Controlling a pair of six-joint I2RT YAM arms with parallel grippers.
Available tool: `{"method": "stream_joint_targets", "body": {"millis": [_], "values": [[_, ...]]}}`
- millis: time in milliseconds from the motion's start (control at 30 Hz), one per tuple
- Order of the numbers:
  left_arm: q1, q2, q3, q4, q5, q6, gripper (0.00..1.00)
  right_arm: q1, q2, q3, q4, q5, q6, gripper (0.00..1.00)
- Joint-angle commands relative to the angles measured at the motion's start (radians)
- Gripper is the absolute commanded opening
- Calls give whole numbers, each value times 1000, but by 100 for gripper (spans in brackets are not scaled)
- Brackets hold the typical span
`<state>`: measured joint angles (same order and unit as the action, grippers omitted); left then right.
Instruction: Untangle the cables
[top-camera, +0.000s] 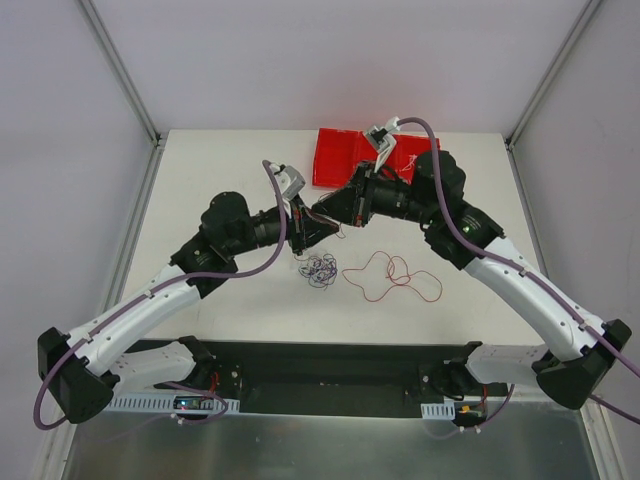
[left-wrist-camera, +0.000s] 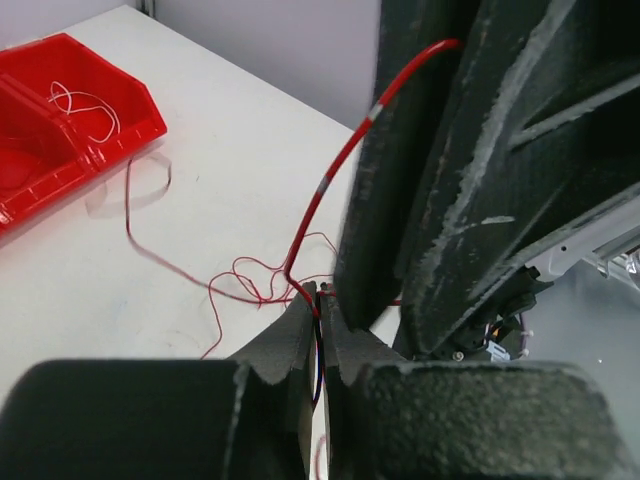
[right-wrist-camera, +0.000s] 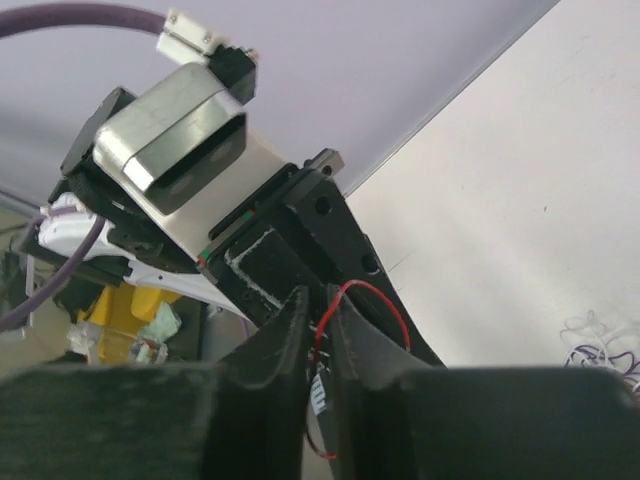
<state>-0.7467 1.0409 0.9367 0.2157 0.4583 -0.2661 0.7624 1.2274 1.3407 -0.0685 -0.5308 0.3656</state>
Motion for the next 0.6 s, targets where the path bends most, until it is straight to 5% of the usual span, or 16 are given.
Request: {"method": "stream_joint_targets", "body": {"millis": [0, 133, 333, 433, 567], "values": [[-5, -18, 37, 14, -4, -76, 0, -41, -32, -9, -62, 37, -14, 23], [-3, -44, 28, -27, -84, -180, 0, -153, -78, -87, -122, -9, -62, 55], [15, -48, 73, -211, -194, -341, 0, -184, -207, -228, -179, -1, -257, 91], [43, -38, 79, -263, -185, -409, 0, -176, -259, -275, -168, 44, -274, 99], [64, -27, 63, -279, -184, -476, 0, -172, -311, -275, -218, 182, -315, 97]]}}
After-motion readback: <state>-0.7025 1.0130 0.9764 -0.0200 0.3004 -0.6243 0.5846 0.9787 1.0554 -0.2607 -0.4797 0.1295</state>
